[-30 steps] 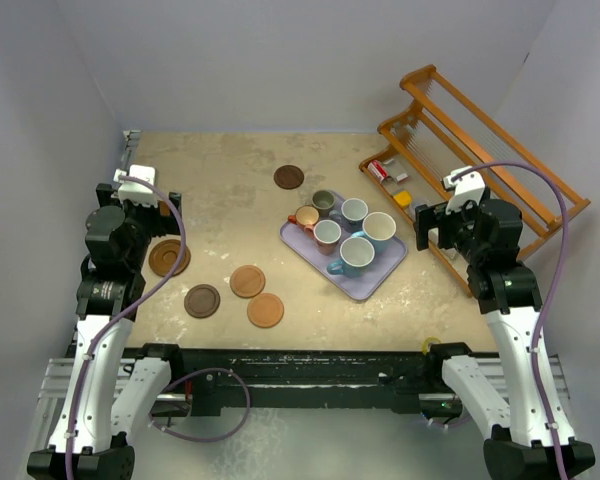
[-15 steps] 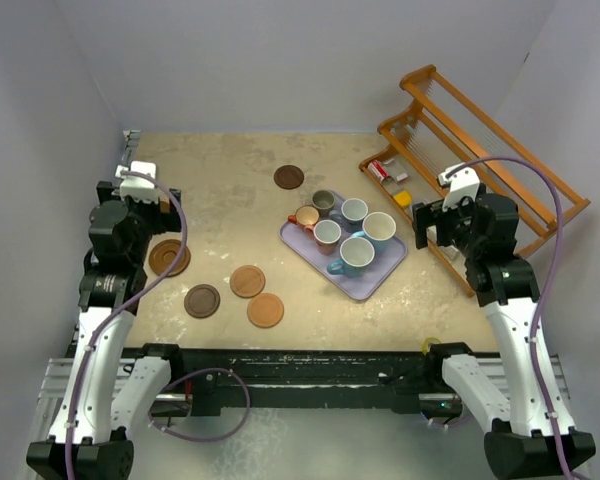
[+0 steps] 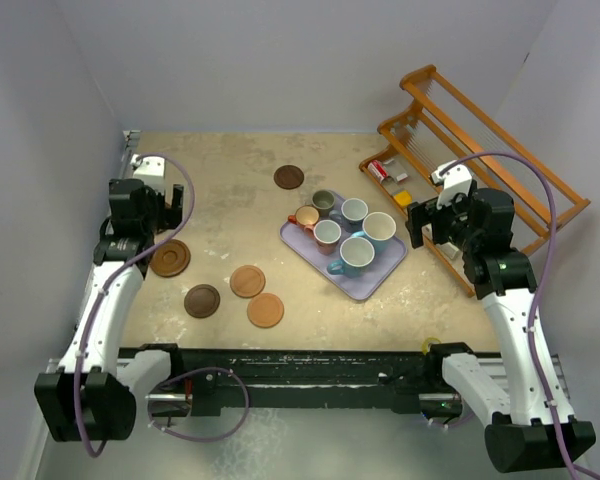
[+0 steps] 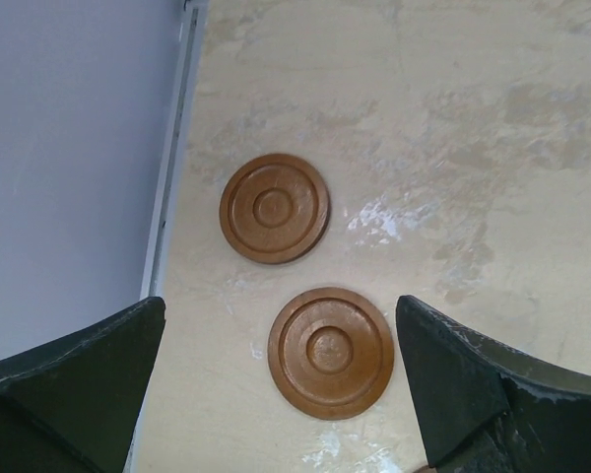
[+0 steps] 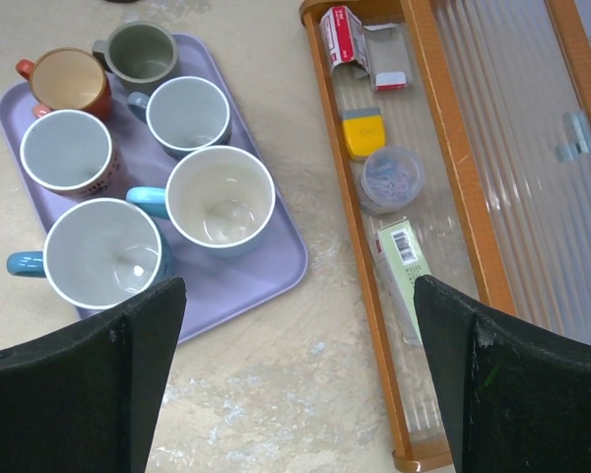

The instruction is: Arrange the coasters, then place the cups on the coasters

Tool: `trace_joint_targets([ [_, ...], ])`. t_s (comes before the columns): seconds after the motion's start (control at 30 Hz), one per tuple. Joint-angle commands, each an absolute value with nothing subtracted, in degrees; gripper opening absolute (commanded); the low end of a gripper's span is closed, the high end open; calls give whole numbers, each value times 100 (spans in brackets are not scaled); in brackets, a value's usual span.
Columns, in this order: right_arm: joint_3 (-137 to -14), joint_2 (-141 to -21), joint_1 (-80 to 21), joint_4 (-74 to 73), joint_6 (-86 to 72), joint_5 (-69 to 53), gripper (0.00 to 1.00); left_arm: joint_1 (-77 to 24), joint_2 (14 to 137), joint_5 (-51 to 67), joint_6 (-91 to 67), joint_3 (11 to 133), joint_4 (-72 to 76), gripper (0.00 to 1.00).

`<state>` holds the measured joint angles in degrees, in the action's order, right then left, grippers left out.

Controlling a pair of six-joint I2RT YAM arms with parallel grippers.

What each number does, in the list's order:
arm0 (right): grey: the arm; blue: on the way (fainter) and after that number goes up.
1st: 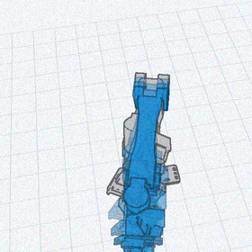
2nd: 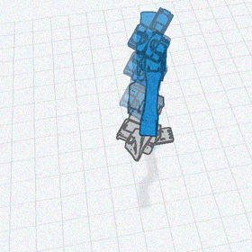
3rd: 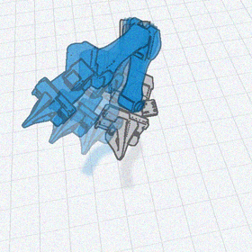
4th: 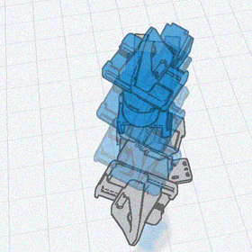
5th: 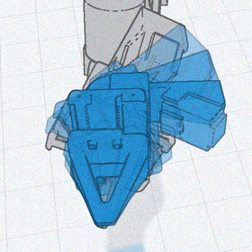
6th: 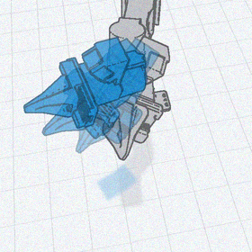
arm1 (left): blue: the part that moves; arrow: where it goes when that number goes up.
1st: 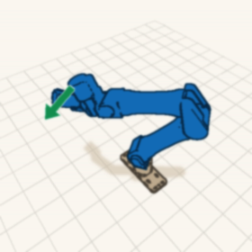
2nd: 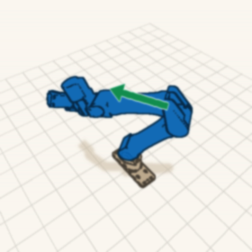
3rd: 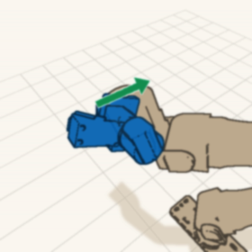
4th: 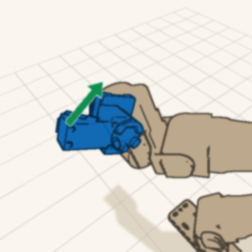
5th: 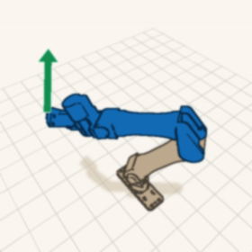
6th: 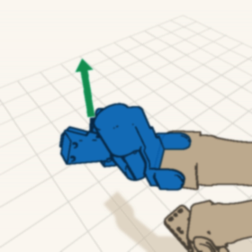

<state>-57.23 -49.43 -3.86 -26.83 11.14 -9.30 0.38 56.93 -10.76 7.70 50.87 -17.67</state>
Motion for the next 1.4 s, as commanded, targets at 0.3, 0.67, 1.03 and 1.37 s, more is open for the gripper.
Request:
trace_joint_targets([
  [0.3,-5783,-4893,-422,-2559,1141,-1465,100,1302,8033,290,949,5885,-1622,97],
  [0.67,-5830,-5073,-426,-2719,1153,-1521,100,1327,10081,928,1398,7153,-1889,88],
  [1.03,-5844,-5224,-423,-2839,1212,-1551,100,1281,11024,1151,1569,7735,-2166,73],
  [1.37,-5858,-5317,-428,-2860,1232,-1506,100,1230,11479,1004,1694,7992,-2354,63],
])
